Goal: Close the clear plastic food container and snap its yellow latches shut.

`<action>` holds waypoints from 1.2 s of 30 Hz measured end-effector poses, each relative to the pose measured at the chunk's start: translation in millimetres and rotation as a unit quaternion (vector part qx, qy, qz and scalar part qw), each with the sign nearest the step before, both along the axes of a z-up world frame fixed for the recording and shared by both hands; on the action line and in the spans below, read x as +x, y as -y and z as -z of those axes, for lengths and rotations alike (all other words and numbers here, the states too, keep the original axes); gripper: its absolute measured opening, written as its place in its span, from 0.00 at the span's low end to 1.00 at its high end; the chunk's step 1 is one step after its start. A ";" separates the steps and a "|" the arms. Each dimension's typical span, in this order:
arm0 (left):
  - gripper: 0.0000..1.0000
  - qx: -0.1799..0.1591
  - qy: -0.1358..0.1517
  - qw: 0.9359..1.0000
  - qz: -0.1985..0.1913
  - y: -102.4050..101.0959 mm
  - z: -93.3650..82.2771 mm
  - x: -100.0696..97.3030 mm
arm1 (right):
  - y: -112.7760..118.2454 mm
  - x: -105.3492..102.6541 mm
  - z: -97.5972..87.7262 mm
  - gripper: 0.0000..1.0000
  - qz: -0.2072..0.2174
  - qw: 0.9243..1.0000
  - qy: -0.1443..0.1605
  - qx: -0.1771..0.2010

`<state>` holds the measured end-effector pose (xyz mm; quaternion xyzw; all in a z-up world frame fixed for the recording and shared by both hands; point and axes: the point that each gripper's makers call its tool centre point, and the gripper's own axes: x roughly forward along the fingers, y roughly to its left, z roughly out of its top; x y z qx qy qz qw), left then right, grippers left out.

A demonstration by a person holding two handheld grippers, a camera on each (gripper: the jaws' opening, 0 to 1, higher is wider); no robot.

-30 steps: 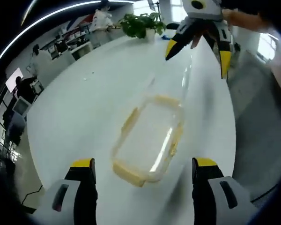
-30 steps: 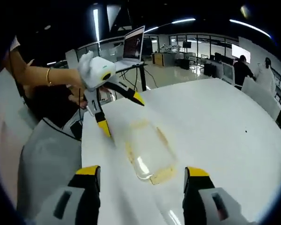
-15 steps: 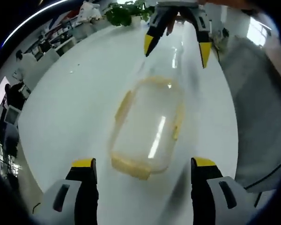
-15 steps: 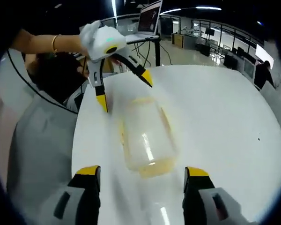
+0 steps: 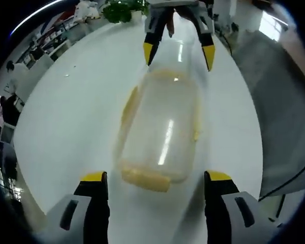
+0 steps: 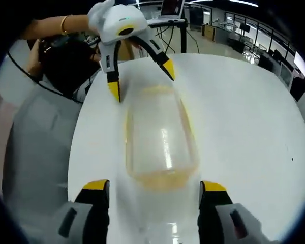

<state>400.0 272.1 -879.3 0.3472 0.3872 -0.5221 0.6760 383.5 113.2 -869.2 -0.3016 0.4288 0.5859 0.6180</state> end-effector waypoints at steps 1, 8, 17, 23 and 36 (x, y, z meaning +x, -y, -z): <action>0.76 0.002 0.000 1.000 0.000 -0.8 0.8 0.9 | -1.0 0.8 1.2 0.71 -0.002 1.000 0.005 -0.002; 0.69 0.005 -0.005 1.000 -0.010 -5.1 6.9 4.0 | -7.6 -4.8 13.5 0.70 -0.021 0.999 0.023 -0.028; 0.70 -0.011 -0.019 1.000 -0.021 -2.3 7.8 3.4 | -4.4 -8.3 24.4 0.69 -0.060 0.995 0.041 -0.067; 0.65 -0.011 -0.033 0.999 -0.002 0.5 8.7 -0.7 | -1.8 -0.9 24.1 0.60 -0.072 0.992 0.054 -0.087; 0.59 0.007 -0.032 0.999 0.043 5.5 8.4 0.4 | -4.2 3.6 23.2 0.56 -0.049 0.995 0.055 -0.072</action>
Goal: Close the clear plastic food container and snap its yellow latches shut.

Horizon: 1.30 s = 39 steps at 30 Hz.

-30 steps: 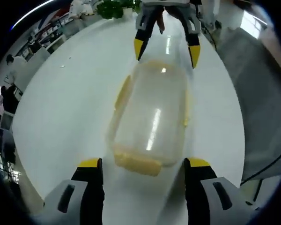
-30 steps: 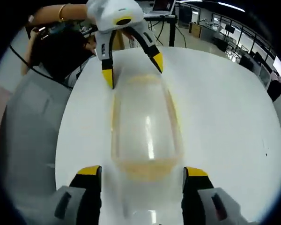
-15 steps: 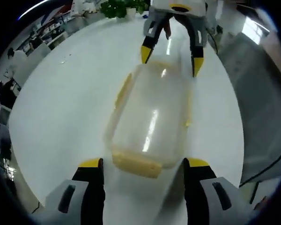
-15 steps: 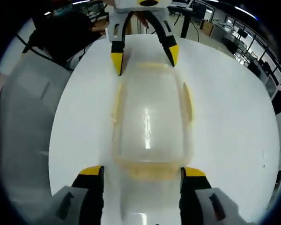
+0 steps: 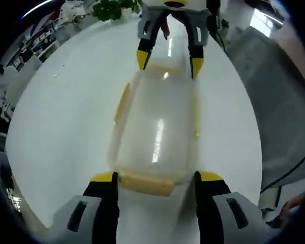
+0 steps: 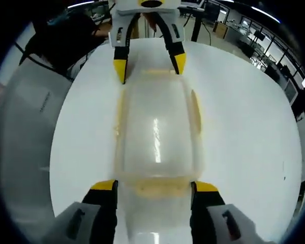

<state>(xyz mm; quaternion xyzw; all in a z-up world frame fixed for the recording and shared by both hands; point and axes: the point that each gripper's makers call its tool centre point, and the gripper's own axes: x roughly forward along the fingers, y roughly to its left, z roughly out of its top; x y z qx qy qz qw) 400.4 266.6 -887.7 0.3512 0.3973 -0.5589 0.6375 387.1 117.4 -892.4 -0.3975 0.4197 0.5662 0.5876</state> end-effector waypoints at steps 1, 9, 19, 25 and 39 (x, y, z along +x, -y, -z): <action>0.58 0.001 0.000 1.000 0.001 -0.1 -0.1 0.6 | 0.3 0.4 -0.2 0.55 -0.002 1.000 0.000 -0.001; 0.51 0.034 -0.002 0.999 0.032 -4.6 0.6 -0.1 | 3.2 8.5 -0.5 0.38 -0.007 1.000 -0.001 -0.026; 0.38 0.044 -0.001 0.998 0.051 -8.1 0.1 -0.1 | 5.5 6.3 2.0 0.38 -0.024 0.999 0.001 -0.037; 0.38 0.052 -0.003 0.998 0.043 -6.3 0.6 1.4 | 4.2 5.5 1.4 0.37 -0.023 1.000 0.002 -0.021; 0.37 0.062 -0.011 0.997 0.039 3.0 -4.7 -2.2 | 12.6 0.8 -6.4 0.36 -0.028 1.000 0.004 -0.002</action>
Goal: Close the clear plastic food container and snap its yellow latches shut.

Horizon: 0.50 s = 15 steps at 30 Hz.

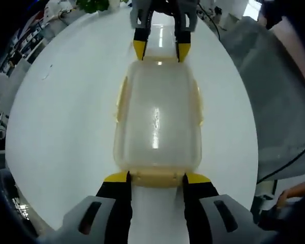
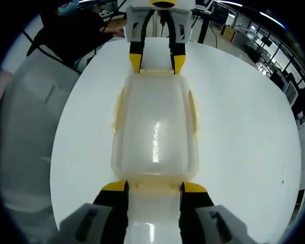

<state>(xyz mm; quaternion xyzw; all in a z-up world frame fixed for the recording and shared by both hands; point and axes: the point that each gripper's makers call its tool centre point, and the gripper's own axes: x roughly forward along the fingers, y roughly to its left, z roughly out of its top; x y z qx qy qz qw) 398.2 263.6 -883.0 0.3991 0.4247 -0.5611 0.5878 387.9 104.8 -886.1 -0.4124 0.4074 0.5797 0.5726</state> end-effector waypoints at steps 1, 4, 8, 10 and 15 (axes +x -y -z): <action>0.37 0.001 0.001 1.000 0.002 0.3 -1.4 0.3 | 0.8 0.4 -1.6 0.36 0.001 1.000 0.000 0.004; 0.37 0.002 0.002 1.000 0.005 0.1 -8.4 0.3 | 0.9 -1.4 -3.4 0.36 0.006 1.000 -0.007 0.011; 0.37 0.006 0.006 1.000 0.007 -1.9 -20.7 -0.1 | -1.5 -2.9 -15.1 0.36 0.007 1.000 -0.006 0.022; 0.37 0.007 0.008 1.000 0.004 -2.5 -27.3 -0.4 | -1.7 -2.1 -22.4 0.36 0.005 1.000 -0.005 0.026; 0.37 -0.005 0.014 1.000 -0.004 1.7 -44.5 -0.3 | 3.2 1.4 -40.6 0.36 -0.003 0.999 0.003 0.032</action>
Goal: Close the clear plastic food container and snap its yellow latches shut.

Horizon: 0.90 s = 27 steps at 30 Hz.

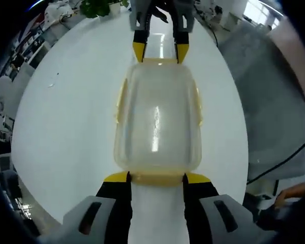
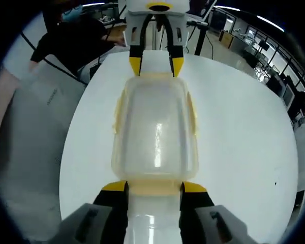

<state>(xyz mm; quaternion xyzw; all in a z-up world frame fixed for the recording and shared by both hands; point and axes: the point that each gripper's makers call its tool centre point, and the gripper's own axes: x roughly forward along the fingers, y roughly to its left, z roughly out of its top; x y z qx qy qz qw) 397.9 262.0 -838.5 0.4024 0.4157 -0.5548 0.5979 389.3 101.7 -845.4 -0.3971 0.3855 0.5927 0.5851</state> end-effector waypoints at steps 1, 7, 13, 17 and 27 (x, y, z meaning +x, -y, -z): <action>0.37 -0.002 0.000 1.000 0.000 1.3 -2.4 -0.2 | 0.9 -0.1 -2.2 0.37 -0.001 1.000 0.000 0.000; 0.37 -0.008 0.005 1.000 -0.001 14.3 -16.7 -1.1 | 12.7 0.0 -13.1 0.37 -0.004 1.000 0.009 -0.008; 0.37 -0.004 0.013 1.000 0.008 23.3 -27.8 -1.6 | 22.6 -2.6 -24.7 0.37 0.004 1.000 0.004 0.000; 0.37 -0.007 0.015 1.000 0.004 30.8 -32.0 -2.3 | 30.0 -1.2 -30.0 0.37 -0.002 1.000 0.005 -0.001; 0.37 -0.014 0.015 1.000 0.000 53.2 -43.1 -1.9 | 52.4 2.1 -39.4 0.37 -0.008 1.000 0.004 -0.009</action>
